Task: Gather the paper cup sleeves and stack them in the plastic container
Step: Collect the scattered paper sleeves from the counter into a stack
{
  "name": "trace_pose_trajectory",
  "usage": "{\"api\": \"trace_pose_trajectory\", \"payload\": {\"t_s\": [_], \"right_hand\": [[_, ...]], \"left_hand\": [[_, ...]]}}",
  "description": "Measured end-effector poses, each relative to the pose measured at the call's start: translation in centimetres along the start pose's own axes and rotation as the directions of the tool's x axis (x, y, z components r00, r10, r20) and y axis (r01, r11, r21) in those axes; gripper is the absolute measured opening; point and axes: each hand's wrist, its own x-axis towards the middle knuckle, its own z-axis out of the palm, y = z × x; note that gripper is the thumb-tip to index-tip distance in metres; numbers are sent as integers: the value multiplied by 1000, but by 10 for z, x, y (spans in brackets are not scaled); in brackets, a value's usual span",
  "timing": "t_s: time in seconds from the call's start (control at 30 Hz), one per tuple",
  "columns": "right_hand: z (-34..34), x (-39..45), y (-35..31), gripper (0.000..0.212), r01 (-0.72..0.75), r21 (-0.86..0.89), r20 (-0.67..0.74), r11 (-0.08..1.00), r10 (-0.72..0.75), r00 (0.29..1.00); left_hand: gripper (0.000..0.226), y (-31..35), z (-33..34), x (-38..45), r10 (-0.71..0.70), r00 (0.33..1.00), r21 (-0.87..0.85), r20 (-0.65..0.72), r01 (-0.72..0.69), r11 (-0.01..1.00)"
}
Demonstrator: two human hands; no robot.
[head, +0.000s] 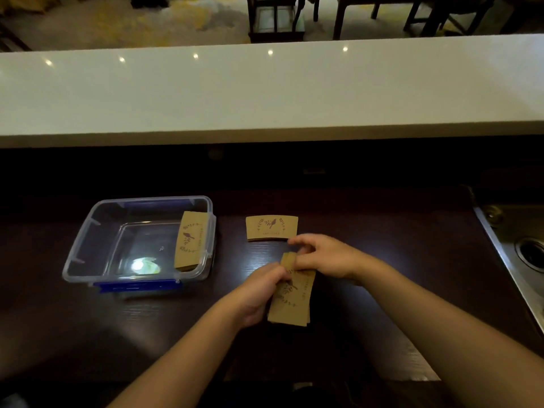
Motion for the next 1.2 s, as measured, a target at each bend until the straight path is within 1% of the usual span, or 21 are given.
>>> {"api": "trace_pose_trajectory", "payload": {"t_s": [0.07, 0.1, 0.2, 0.3, 0.33, 0.37, 0.4, 0.47, 0.53, 0.57, 0.63, 0.67, 0.77, 0.83, 0.9, 0.93, 1.0, 1.03, 1.1, 1.2], "right_hand": [[5, 1, 4, 37, -60, 162, 72, 985, 49, 996], [7, 2, 6, 34, -68, 203, 65, 977, 55, 996], [13, 5, 12, 35, -58, 291, -4, 955, 61, 998], [17, 8, 18, 38, -50, 418, -72, 907, 88, 993], [17, 8, 20, 38, -42, 463, -106, 885, 102, 989], [18, 9, 20, 39, -28, 516, -143, 856, 119, 983], [18, 10, 20, 38, -7, 566, -183, 824, 134, 974], [19, 14, 16, 38, 42, 641, -265, 767, 169, 949], [23, 21, 10, 39, 88, 645, -361, 759, 201, 911], [25, 26, 6, 41, 100, 628, -408, 772, 217, 887], [29, 37, -1, 44, 109, 592, -482, 799, 242, 842], [31, 43, -5, 39, 112, 575, -508, 811, 246, 826], [35, 58, -13, 16, 101, 498, -564, 861, 233, 793], [35, 67, -16, 12, 43, 426, -593, 904, 243, 767], [35, 75, -14, 8, -27, 366, -601, 930, 259, 756], [35, 78, -13, 22, -86, 327, -598, 941, 276, 752], [34, 82, -10, 60, -208, 290, -578, 934, 344, 740], [32, 82, -8, 73, -223, 302, -566, 927, 363, 741], [29, 83, -7, 88, -211, 331, -536, 920, 368, 760], [22, 84, -7, 97, -205, 341, -492, 917, 360, 793]], "left_hand": [[37, 3, -5, 1, -5, 999, 42, 35, 4, 999], [35, 5, -7, 1, -8, 999, 64, 53, 4, 998], [25, 7, -17, 2, -15, 996, 148, 85, 3, 989], [30, 6, -33, 2, -38, 998, 319, 50, 20, 948], [33, 6, -38, 3, -37, 999, 335, 17, 29, 942], [35, 6, -44, 3, -26, 999, 299, -21, 31, 954], [37, 7, -48, 5, -1, 998, 220, -61, 15, 975], [38, 12, -54, 9, 66, 985, 50, -162, -58, 997], [37, 19, -54, 17, 126, 952, -60, -279, -149, 987], [37, 23, -52, 22, 156, 927, -78, -341, -193, 978], [34, 31, -47, 34, 209, 876, -64, -435, -261, 963], [31, 34, -45, 41, 233, 852, -34, -469, -280, 959], [25, 42, -47, 58, 266, 809, 90, -524, -258, 962], [27, 44, -51, 67, 264, 795, 148, -546, -219, 964], [28, 46, -53, 73, 274, 783, 198, -558, -195, 961], [30, 47, -53, 75, 282, 779, 231, -560, -180, 956], [41, 49, -53, 78, 290, 774, 312, -563, -126, 942], [49, 50, -53, 79, 284, 777, 341, -563, -95, 935], [57, 53, -52, 81, 266, 791, 366, -552, -57, 929], [57, 57, -51, 83, 228, 814, 354, -534, -30, 935]]}}
